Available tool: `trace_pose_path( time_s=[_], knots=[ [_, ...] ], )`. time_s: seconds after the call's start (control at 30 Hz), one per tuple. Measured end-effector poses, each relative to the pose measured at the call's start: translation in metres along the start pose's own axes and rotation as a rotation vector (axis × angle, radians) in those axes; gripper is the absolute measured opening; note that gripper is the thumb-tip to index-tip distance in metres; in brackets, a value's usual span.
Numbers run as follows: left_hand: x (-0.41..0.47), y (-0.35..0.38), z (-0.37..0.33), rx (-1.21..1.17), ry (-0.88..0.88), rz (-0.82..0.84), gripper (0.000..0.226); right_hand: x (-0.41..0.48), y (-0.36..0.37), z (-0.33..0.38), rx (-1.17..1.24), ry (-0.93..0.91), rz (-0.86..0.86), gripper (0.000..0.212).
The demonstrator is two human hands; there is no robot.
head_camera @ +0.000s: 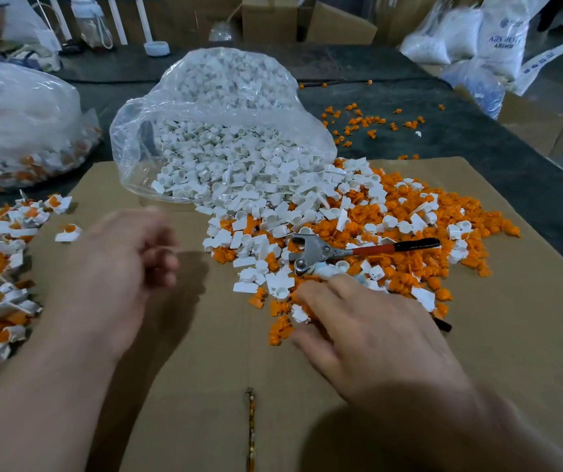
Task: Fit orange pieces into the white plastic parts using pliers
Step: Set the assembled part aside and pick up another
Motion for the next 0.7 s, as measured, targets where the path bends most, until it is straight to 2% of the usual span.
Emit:
trace_pose_path(
  time_s=[0.03,0.1,0.13,0.2,0.27,0.33,0.5,0.7],
  knots=[
    [-0.002,0.005,0.000,0.264,0.114,-0.006,0.011,0.001,0.003,0.005,0.046,-0.041,0.022,0.043],
    [-0.016,0.023,0.006,0.793,0.332,0.086,0.011,0.002,0.013,0.015,0.083,-0.112,0.091,0.053],
    [-0.019,0.026,0.006,0.962,0.365,0.111,0.016,0.003,0.017,0.018,0.066,-0.128,0.117,0.056],
    [-0.024,0.032,0.014,1.076,0.353,0.207,0.034,0.004,0.019,0.021,0.014,-0.152,0.106,0.055],
    [-0.028,0.043,0.017,1.081,0.380,0.254,0.035,0.006,0.019,0.023,-0.024,-0.152,0.105,0.048],
    [-0.030,0.050,0.017,1.090,0.437,0.272,0.023,0.008,0.020,0.023,-0.043,-0.149,0.123,0.041],
    [-0.030,0.054,0.021,1.016,0.443,0.283,0.007,0.008,0.019,0.018,-0.023,-0.110,0.101,0.030],
    [-0.030,0.046,0.017,0.780,0.381,0.207,0.005,0.009,0.016,0.008,0.075,-0.070,0.053,0.026]
  ],
)
Point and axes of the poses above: each hand's wrist, its own x-axis towards the middle knuckle, its own y-axis out of the palm, z = x × y, the point moved 5 cm from there along x, towards the middle knuckle, and after that the axes turned 4 degrees about -x, right-handed, at the moved point
